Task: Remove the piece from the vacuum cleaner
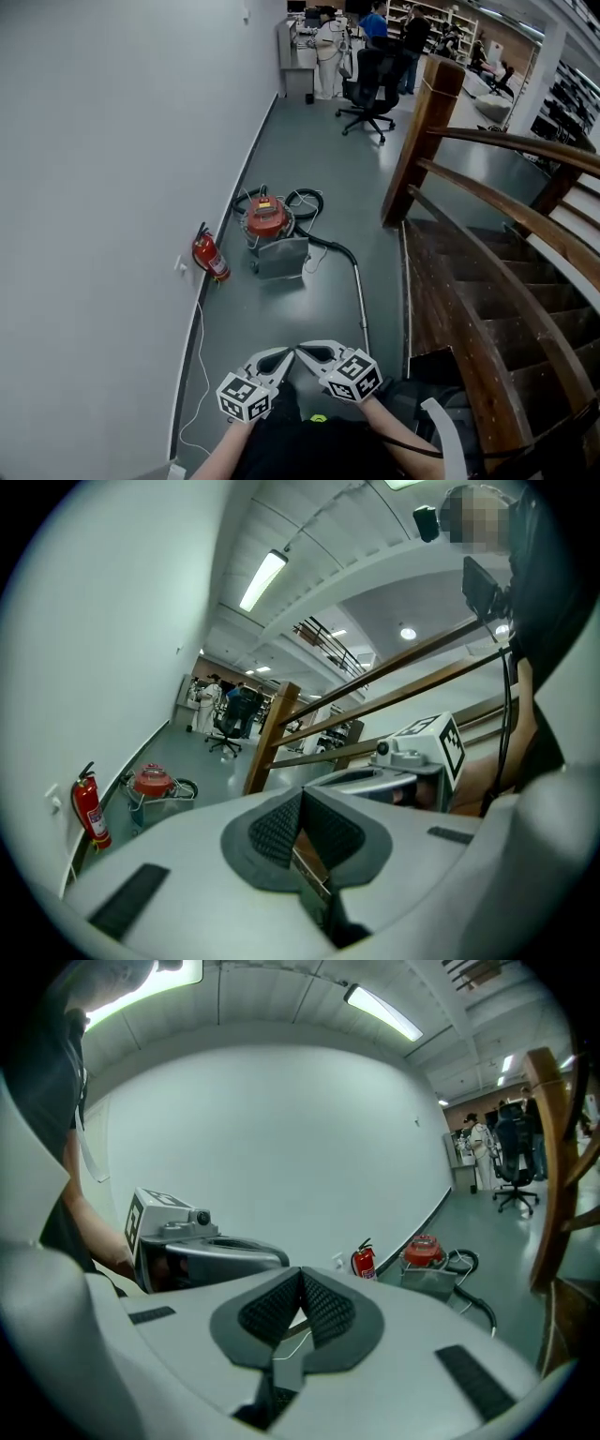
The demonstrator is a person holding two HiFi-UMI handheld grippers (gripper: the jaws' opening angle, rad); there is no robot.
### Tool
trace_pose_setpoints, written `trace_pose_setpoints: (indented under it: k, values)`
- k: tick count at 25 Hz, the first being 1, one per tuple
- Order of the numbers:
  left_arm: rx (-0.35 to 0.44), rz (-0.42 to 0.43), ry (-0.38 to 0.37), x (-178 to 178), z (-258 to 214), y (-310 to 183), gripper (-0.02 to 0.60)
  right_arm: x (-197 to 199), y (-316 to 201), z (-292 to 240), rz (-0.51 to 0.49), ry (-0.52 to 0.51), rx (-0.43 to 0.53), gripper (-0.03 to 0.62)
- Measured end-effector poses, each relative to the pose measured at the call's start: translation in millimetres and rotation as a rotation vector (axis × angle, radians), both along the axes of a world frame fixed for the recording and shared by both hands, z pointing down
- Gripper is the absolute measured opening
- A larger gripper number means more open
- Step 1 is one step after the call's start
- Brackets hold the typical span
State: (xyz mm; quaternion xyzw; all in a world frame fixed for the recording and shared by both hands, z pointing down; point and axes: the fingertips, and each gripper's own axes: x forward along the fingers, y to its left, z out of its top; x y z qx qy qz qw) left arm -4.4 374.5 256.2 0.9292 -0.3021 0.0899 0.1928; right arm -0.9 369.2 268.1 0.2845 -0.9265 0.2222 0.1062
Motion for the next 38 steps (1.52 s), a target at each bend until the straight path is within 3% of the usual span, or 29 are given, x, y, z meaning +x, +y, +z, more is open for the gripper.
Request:
trace_pose_setpoints:
  k: [10,21,38]
  values:
    - [-0.034,0.050,0.029,-23.8,0.8,-79.8,0.008,-23.5,-79.1,1.2,0.043,0.037,-0.052,0.014]
    - [-0.021,0.077,0.042,-61.5,-3.6,-165.8,0.008,-61.2,-164.8,-1.8,0.062,0.062,-0.051,0.014]
    - [-0.058,0.063,0.044,-81.4,11.7,-207.4,0.008,-81.7,-206.3,13.2,0.017,0.130,-0.061,0.015]
